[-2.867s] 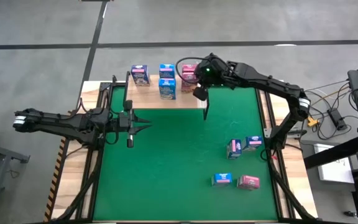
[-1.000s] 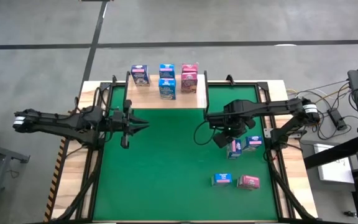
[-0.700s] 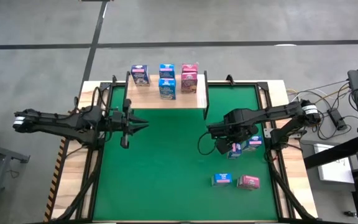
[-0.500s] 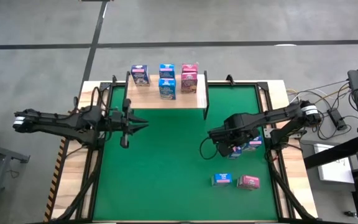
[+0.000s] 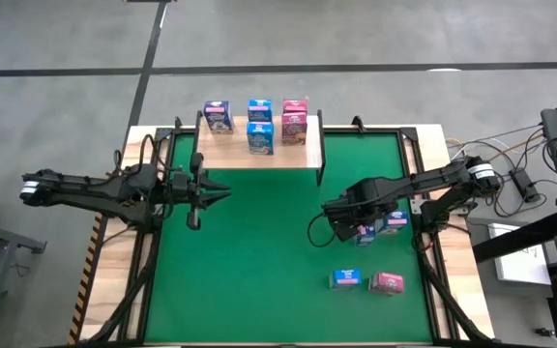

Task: Stack cereal on shelf
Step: Put the left blue cereal box on the shelf aligned with the other blue cereal box

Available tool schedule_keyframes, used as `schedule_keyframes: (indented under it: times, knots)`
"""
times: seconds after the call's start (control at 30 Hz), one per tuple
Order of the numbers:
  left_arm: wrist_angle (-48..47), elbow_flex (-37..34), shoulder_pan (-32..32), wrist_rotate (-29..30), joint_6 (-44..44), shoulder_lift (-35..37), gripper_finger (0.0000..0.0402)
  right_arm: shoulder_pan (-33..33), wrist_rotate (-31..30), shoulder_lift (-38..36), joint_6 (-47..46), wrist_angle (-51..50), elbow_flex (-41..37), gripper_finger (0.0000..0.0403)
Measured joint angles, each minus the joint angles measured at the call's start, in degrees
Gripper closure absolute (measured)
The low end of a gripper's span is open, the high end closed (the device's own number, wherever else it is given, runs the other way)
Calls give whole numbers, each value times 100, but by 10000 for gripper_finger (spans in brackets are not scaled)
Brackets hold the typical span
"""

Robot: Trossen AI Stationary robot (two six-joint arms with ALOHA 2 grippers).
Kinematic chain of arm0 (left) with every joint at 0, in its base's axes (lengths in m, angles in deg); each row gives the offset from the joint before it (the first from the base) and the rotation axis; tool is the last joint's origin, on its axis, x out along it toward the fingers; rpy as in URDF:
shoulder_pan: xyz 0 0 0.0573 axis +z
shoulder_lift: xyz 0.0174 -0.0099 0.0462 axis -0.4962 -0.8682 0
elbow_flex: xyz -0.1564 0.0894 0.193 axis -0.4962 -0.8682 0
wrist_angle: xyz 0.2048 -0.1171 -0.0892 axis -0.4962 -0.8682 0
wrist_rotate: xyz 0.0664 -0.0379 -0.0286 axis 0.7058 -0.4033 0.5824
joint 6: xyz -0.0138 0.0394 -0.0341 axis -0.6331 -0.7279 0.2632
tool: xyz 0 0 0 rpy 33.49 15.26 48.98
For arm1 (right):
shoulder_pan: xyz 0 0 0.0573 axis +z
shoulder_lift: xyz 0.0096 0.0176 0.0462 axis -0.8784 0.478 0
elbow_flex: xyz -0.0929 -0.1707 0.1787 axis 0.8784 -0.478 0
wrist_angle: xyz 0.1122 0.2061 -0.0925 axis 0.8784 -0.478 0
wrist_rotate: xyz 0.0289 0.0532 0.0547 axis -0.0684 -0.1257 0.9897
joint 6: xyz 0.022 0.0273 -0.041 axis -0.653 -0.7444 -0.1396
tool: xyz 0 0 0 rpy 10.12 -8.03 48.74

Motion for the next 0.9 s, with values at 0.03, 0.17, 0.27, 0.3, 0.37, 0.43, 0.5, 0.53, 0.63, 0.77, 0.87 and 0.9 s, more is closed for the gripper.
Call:
schedule_keyframes:
  times: [0.03,0.17,0.27,0.3,0.37,0.43,0.5,0.53,0.63,0.77,0.87,0.9]
  knots:
    - [0,0,0,0,0,0,364,0,0,-1,-9,-5,1,140]
    - [-2,0,0,0,-1,-2,364,0,2,-30,-23,-30,66,136]
    - [-3,0,0,0,0,-2,364,2,4,-67,-14,-146,139,128]
    - [-4,0,0,0,0,-2,364,2,4,-77,-14,-213,156,125]
    - [-5,0,0,0,0,-2,364,1,0,-133,-15,-288,151,118]
    - [-20,0,0,-2,0,-2,364,1,-13,-170,-45,-285,125,111]
    - [-23,0,0,-2,0,-2,364,2,-50,-186,-77,-281,76,105]
    - [-20,0,0,-2,0,-2,364,2,-52,-186,-77,-269,56,103]
    - [-19,0,0,-2,0,-2,364,32,-64,-180,-81,-232,-12,101]
    - [-17,0,0,-2,0,-2,364,66,-63,-155,-130,-127,-186,105]
    - [-15,0,0,-2,0,-2,364,66,-63,-155,-136,-65,-362,109]
    - [-14,0,0,-2,0,-2,364,66,-63,-155,-132,15,-423,110]
